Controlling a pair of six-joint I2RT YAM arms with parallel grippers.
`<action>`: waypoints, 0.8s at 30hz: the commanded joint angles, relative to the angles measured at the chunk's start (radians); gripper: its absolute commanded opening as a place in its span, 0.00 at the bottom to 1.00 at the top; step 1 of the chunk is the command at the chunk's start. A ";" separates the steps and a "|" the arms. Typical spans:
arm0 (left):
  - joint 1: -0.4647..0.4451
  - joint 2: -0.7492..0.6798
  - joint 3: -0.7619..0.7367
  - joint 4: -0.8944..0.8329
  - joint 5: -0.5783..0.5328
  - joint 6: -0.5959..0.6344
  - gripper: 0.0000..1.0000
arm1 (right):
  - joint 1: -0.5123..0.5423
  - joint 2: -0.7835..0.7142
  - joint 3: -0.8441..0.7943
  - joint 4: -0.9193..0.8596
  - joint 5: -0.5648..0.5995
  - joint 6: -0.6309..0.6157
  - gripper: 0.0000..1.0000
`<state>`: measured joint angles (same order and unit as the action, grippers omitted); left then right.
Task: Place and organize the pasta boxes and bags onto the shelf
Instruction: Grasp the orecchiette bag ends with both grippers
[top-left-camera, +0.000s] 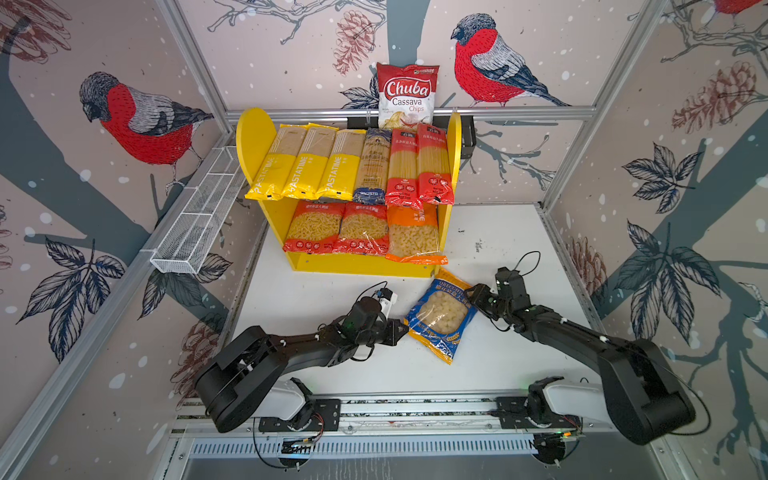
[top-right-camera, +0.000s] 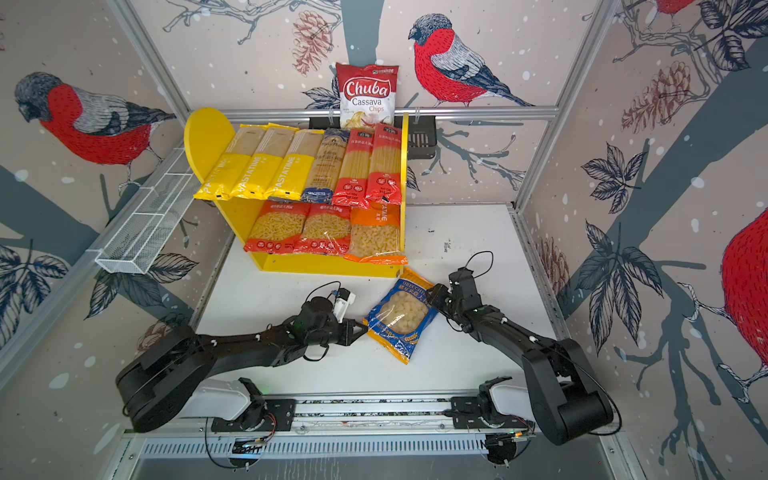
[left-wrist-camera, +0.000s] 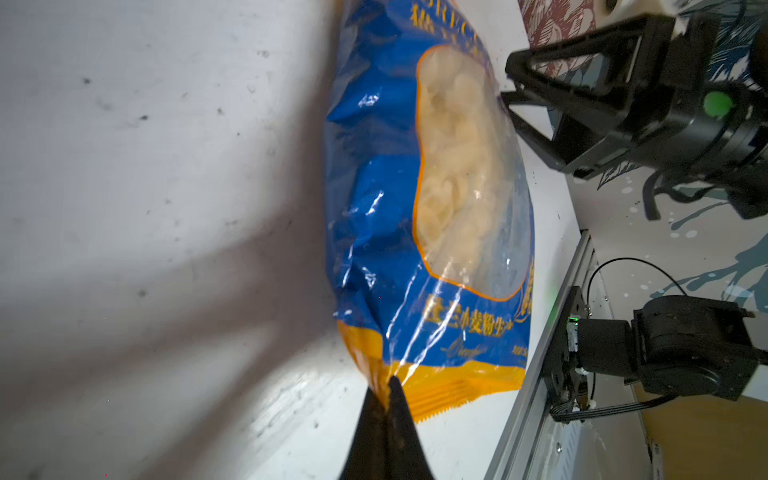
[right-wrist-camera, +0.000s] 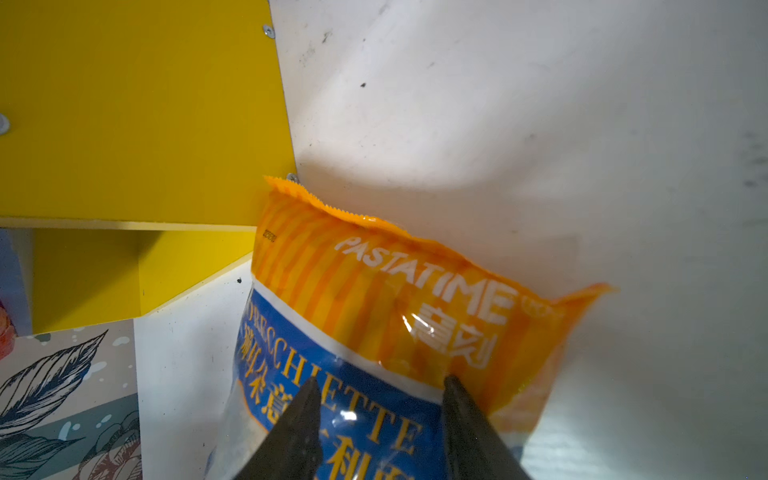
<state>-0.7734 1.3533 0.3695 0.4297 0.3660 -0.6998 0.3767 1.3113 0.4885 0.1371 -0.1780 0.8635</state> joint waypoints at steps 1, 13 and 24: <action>0.001 -0.047 -0.035 -0.070 0.012 -0.011 0.00 | 0.036 0.060 0.044 -0.022 0.049 0.008 0.50; 0.002 -0.164 0.094 -0.368 -0.006 0.100 0.37 | -0.061 -0.078 0.068 -0.185 -0.011 -0.061 0.57; 0.111 0.031 0.288 -0.310 -0.030 0.178 0.66 | -0.047 -0.260 -0.114 -0.195 -0.066 0.046 0.82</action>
<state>-0.6754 1.3354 0.6376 0.0708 0.3103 -0.5632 0.3157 1.0618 0.4023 -0.0872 -0.2195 0.8577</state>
